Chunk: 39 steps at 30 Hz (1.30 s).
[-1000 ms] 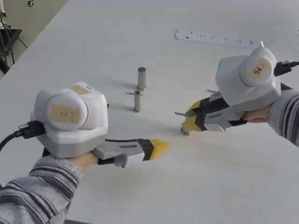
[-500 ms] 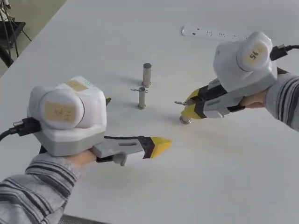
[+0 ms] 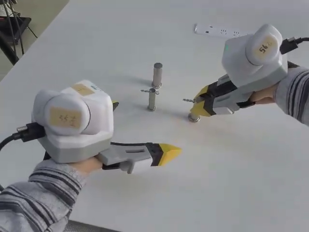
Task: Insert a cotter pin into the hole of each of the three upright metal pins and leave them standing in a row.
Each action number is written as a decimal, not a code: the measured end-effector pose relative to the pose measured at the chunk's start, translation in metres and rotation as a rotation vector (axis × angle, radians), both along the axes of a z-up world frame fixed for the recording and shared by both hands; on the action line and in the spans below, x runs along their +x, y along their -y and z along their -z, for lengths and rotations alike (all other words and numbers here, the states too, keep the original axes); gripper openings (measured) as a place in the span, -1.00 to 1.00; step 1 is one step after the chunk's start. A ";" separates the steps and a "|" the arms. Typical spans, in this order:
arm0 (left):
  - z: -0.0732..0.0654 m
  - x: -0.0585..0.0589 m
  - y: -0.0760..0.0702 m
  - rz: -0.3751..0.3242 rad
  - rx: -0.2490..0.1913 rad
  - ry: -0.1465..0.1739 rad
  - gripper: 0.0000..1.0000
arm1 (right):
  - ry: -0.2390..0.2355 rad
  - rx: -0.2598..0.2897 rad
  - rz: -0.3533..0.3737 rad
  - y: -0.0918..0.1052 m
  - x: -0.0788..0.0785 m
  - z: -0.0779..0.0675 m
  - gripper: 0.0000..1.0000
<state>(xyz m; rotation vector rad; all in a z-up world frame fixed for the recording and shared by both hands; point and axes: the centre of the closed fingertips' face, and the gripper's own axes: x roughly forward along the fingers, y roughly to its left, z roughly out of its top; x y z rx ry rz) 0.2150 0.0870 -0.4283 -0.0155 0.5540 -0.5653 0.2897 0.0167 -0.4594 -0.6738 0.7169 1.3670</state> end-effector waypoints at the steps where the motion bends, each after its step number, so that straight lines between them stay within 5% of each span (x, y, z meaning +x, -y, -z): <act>1: 0.000 0.000 0.000 0.000 0.000 0.000 0.95 | -0.002 0.000 0.000 0.000 0.000 0.000 -0.83; 16: 0.000 0.000 0.000 0.009 0.009 -0.001 0.95 | -0.013 0.014 -0.023 -0.004 0.003 -0.001 -0.82; 26: -0.003 -0.003 0.004 0.018 0.021 -0.004 0.94 | 0.024 0.031 -0.031 -0.004 0.003 -0.008 -0.74; 32: -0.005 -0.004 0.002 0.008 0.020 0.002 0.94 | 0.012 0.135 0.054 -0.014 0.011 -0.028 -0.67; 35: -0.007 -0.004 0.000 -0.001 0.018 0.007 0.94 | -0.049 0.180 0.150 -0.022 0.015 -0.032 -0.60; 39: -0.009 -0.004 0.000 -0.007 0.014 0.015 0.93 | -0.055 0.254 0.224 -0.035 0.026 -0.042 -0.52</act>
